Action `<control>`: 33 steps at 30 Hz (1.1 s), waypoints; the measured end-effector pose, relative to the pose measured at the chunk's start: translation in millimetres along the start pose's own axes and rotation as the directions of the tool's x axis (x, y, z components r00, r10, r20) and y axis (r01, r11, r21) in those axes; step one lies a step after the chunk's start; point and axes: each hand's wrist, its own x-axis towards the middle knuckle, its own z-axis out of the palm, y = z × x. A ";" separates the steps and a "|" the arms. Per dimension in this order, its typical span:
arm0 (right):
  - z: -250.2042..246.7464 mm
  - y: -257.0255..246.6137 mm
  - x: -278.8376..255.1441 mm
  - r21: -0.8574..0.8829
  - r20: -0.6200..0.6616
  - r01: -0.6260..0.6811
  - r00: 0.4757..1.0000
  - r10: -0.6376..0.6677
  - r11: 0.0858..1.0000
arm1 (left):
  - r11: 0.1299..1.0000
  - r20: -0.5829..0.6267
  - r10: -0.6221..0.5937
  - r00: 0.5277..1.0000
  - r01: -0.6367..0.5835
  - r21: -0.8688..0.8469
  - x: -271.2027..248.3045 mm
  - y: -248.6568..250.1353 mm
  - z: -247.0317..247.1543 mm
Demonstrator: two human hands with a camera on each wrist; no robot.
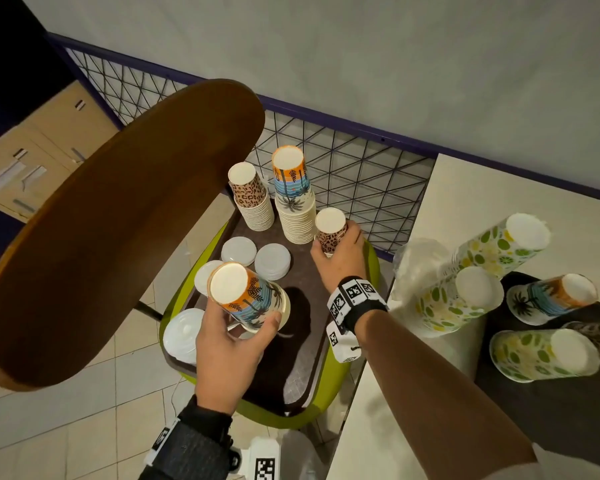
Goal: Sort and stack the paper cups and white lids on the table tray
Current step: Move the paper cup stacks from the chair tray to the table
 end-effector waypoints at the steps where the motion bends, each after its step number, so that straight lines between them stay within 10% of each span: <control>1: -6.9 -3.4 -4.4 0.052 -0.014 -0.008 1.000 0.008 0.999 | 1.000 0.002 0.002 1.000 -0.002 0.005 -0.5 1.0 0.2; 11: -133.2 9.9 -113.9 0.433 0.082 -0.017 0.996 -0.021 0.901 | 1.000 0.067 0.007 0.998 -0.005 -0.029 -31.4 20.1 17.9; 20: -218.2 131.8 -151.8 0.382 0.107 -0.147 0.988 0.115 0.912 | 0.991 0.255 0.029 0.967 0.006 -0.135 -94.7 41.1 98.4; 33: -204.9 181.4 -130.3 0.155 0.209 -0.152 0.971 0.118 0.976 | 0.997 0.324 -0.030 0.946 0.005 0.076 -142.0 -10.6 172.1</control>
